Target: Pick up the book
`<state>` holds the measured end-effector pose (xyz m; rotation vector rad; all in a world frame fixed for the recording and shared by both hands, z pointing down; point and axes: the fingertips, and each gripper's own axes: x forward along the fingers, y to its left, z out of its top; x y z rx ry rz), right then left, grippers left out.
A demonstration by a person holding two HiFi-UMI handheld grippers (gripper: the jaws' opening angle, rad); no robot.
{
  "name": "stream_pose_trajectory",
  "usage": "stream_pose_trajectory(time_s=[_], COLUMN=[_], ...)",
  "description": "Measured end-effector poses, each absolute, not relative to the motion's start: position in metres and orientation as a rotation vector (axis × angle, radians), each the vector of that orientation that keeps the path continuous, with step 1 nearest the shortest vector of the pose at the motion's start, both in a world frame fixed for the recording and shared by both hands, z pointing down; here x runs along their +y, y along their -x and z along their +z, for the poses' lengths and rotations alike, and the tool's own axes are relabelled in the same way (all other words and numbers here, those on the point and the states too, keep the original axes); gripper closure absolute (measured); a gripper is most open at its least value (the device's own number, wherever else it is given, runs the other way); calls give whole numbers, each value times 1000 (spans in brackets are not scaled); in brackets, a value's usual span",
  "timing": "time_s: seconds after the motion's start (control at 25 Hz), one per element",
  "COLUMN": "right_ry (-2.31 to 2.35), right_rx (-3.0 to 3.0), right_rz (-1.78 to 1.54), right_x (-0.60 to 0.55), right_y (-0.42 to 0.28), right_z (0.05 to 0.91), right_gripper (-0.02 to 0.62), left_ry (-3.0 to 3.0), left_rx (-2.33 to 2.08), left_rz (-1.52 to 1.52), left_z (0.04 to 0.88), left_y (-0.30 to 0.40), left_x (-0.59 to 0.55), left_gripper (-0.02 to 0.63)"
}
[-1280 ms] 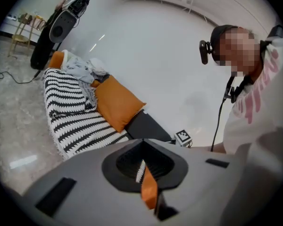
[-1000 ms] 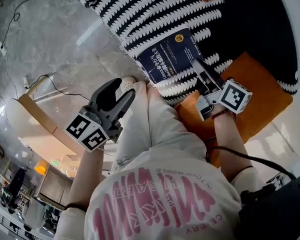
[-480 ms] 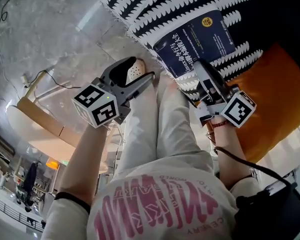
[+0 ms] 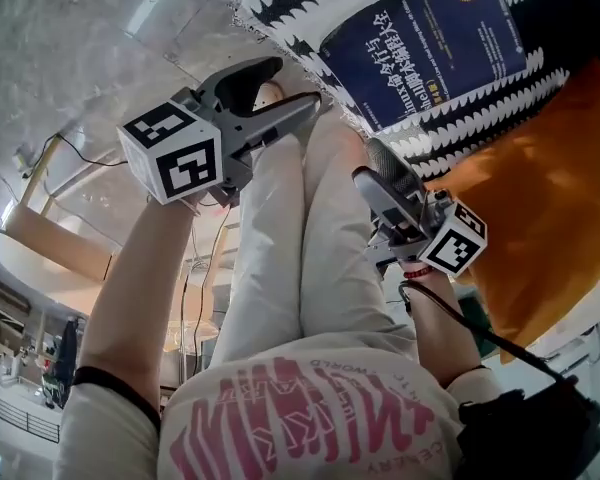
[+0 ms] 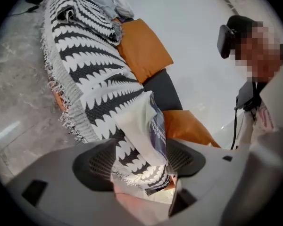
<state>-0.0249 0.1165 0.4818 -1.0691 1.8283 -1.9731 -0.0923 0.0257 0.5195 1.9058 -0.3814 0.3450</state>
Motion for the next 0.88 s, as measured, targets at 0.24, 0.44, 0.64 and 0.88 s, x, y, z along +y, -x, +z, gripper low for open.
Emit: stream_pose_trajectory(time_s=[0.24, 0.44, 0.64, 0.88], right_ry=[1074, 1053, 1104, 1084], right_rx=[1640, 1649, 1439, 1330], right_rz=[-1876, -1848, -1856, -1740], right_x=[114, 112, 105, 94], right_y=[11, 11, 2, -3], right_z=[520, 525, 536, 535], right_gripper=[222, 222, 218, 213], left_ry=[-1937, -1985, -1999, -1987], left_rx=[-319, -231, -137, -120], left_rz=[312, 288, 334, 319], left_z=[537, 533, 536, 537], left_y=[84, 74, 65, 65], left_x=[30, 38, 55, 56], left_gripper=[261, 261, 261, 250])
